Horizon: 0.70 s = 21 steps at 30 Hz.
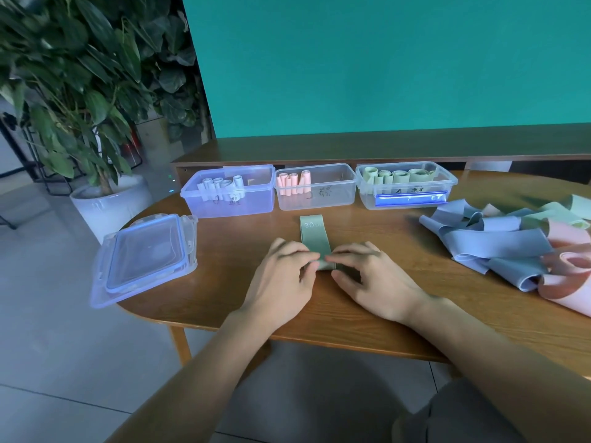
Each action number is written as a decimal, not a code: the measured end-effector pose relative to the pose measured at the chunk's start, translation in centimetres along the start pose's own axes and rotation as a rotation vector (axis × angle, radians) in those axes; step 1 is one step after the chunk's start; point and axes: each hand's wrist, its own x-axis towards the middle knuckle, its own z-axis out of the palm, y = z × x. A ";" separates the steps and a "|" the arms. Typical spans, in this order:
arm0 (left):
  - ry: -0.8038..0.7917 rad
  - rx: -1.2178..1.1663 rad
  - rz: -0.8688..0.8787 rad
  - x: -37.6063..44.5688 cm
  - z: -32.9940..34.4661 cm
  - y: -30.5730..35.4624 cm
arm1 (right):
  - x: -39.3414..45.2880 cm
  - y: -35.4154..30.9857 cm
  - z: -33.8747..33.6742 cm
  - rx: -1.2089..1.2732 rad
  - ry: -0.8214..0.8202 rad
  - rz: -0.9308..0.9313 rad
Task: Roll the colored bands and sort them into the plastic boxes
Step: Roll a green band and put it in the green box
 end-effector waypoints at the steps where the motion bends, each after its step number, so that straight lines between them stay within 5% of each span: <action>1: 0.005 0.000 -0.005 0.1 0.0 0.0 | 0.2 0.2 0.0 -0.001 -0.011 0.003; 15: -0.115 0.064 -0.073 1.0 0.7 -0.4 | 1.6 1.0 -0.1 0.020 0.016 -0.048; 21: 0.007 0.032 -0.041 1.2 0.8 -0.6 | 2.5 1.4 0.0 0.044 -0.042 0.001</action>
